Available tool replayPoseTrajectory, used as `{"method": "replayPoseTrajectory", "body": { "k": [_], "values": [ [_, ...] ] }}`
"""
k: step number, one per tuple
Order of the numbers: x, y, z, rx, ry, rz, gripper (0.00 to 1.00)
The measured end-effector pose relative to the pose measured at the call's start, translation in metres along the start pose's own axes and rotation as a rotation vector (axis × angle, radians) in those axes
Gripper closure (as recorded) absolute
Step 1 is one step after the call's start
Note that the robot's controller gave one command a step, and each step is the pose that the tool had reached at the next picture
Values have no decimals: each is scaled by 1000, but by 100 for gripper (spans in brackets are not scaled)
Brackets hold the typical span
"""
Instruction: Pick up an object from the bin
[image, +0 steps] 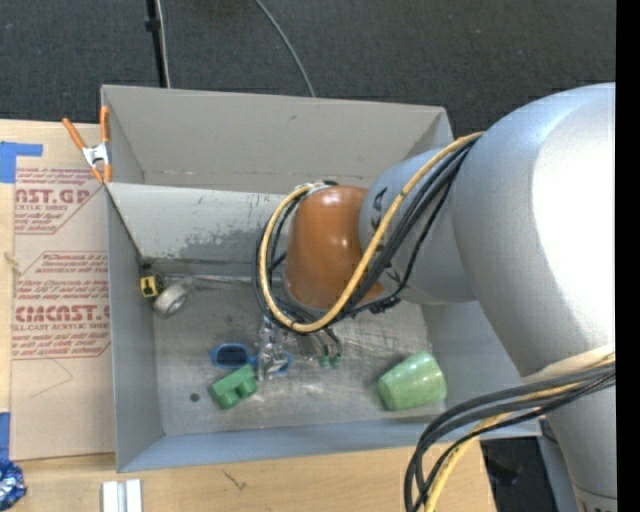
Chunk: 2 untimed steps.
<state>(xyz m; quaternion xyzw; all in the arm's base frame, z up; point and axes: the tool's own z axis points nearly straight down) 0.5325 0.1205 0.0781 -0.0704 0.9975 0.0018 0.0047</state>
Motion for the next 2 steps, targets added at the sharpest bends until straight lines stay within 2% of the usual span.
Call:
{"method": "replayPoseTrajectory", "body": {
  "k": [1, 2],
  "values": [
    [0, 0, 0, 0, 0, 0, 100],
    [-6, -17, -180, 3, -1, -65, 100]
  ]
}}
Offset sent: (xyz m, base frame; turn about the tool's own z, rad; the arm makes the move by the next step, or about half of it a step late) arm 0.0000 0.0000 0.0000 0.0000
